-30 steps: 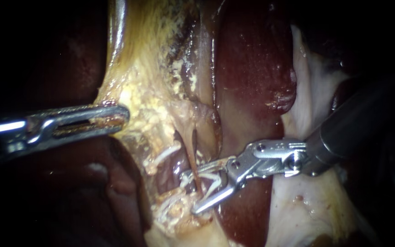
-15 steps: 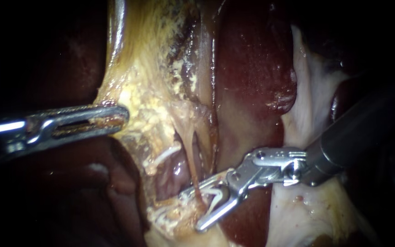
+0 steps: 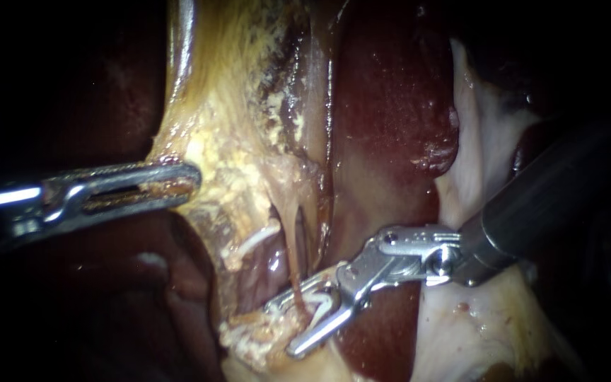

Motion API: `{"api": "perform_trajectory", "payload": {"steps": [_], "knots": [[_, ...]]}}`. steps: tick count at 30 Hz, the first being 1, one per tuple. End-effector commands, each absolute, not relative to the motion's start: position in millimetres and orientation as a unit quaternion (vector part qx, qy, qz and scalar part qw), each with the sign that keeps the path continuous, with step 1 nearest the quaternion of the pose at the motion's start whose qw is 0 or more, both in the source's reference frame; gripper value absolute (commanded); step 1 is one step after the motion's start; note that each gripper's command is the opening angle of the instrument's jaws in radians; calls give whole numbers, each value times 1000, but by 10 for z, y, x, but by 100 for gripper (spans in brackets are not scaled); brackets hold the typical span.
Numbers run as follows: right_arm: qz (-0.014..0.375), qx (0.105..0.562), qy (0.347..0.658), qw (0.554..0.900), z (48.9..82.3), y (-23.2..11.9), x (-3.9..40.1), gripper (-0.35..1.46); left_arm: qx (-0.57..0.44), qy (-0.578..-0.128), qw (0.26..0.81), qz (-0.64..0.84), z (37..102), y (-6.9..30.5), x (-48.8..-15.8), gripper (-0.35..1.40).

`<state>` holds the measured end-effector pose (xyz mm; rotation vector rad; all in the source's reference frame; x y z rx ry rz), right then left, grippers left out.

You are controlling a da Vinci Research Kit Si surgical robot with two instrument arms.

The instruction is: Clipping first clip right tube

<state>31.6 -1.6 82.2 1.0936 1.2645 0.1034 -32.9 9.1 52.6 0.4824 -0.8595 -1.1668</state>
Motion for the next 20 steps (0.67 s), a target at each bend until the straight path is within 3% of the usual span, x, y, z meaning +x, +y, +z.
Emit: {"api": "perform_trajectory", "payload": {"steps": [1, 3, 20], "knots": [[46, 486, 561, 669, 821, -15, 313, -10, 219, -389, 722, -528, 526, 91, -329, -35], [46, 482, 563, 670, 822, -12, 310, -35, 219, -389, 722, -528, 526, 91, -329, -35], [46, 478, 566, 670, 826, -10, 302, -35, 219, -389, 722, -528, 527, 92, -328, -35]]}}
